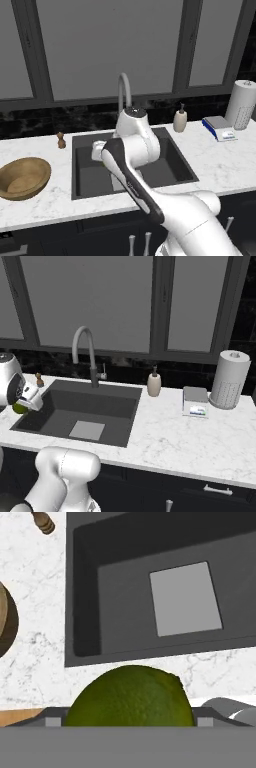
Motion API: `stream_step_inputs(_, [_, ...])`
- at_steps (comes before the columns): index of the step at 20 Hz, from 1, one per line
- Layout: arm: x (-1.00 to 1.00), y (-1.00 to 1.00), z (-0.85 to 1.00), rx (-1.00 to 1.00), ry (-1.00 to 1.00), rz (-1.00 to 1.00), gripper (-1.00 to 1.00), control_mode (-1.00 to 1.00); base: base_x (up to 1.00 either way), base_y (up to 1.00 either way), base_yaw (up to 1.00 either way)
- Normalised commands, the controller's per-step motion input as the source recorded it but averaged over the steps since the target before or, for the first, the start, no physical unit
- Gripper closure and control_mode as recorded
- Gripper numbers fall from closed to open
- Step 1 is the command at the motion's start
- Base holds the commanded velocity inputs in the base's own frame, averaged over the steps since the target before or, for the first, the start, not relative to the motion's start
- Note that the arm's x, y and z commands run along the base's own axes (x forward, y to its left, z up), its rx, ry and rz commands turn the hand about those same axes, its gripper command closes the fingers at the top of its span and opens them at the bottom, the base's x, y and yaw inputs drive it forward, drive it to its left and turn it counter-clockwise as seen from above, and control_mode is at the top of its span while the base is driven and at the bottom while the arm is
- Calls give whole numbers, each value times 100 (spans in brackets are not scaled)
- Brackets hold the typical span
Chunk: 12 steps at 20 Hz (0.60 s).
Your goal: Pick the lime from the sink and place it in the bowl. Then pick the bowl and place it in the microwave. Then close the microwave door and press the start button.
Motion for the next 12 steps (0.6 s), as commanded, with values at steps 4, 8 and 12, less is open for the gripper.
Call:
stream_step_inputs(4, [14,100,5,-21,6,-2,100,-100,0,0,0])
stream_step_inputs(8, [-1,98,-8,-27,-3,0,100,-100,0,0,0])
stream_step_inputs(12, [-5,79,-11,-22,-13,0,100,-100,0,0,0])
